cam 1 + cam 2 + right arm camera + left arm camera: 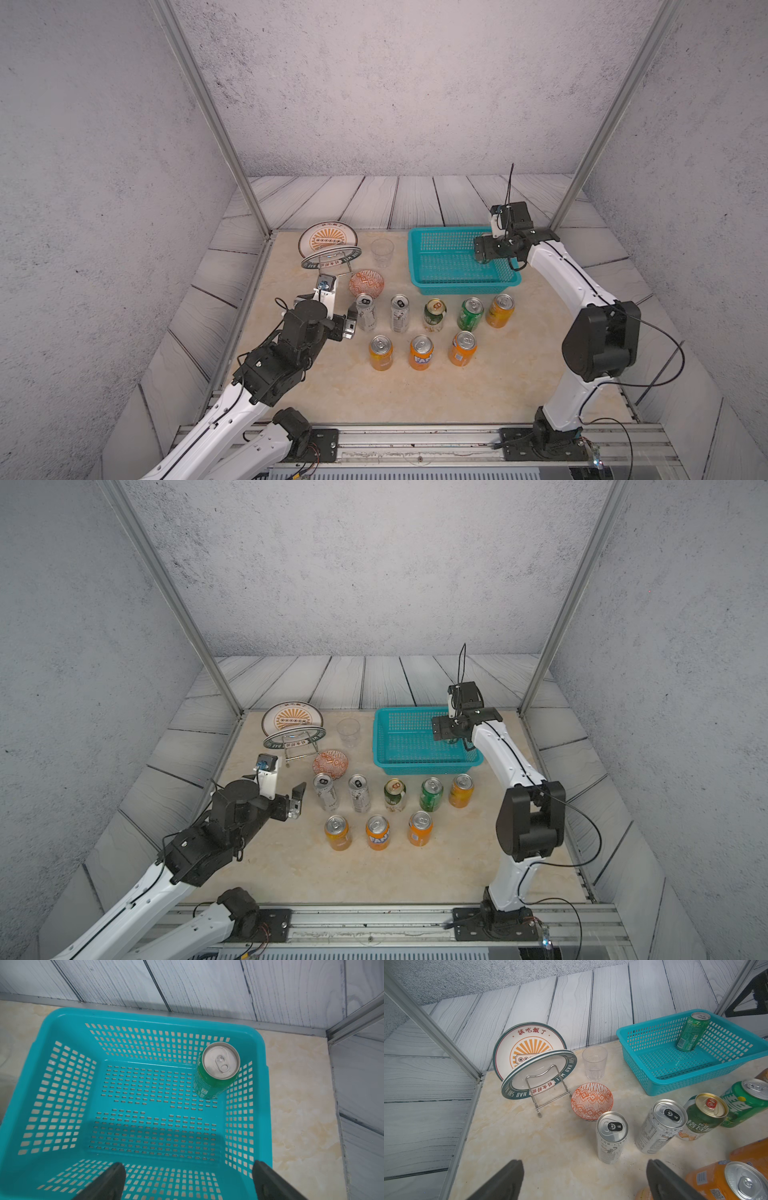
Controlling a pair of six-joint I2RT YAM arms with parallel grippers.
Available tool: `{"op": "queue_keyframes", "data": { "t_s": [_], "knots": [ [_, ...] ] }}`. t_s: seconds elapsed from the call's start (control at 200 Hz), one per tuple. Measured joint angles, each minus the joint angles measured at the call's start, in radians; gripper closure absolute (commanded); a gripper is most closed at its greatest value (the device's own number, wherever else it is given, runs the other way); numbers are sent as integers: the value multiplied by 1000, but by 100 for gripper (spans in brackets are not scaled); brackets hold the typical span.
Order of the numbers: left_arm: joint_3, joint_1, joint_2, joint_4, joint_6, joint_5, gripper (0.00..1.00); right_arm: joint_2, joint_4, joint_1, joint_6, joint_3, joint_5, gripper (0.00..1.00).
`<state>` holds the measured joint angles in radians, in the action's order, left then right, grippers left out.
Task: Take out the drinks from the basket
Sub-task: Pick up the drink from the basket.
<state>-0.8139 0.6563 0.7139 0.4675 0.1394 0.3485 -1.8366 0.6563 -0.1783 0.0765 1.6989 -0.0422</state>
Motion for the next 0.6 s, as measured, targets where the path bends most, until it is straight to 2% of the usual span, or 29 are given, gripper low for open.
{"op": "queue_keyframes", "data": {
  "t_s": [0.345,0.601],
  "knots": [
    [0,0,1,0,0,0,1,-273,47,47,2,275,15,1],
    [0,0,1,0,0,0,1,-423,83,56,4,409,3,1]
  ]
}}
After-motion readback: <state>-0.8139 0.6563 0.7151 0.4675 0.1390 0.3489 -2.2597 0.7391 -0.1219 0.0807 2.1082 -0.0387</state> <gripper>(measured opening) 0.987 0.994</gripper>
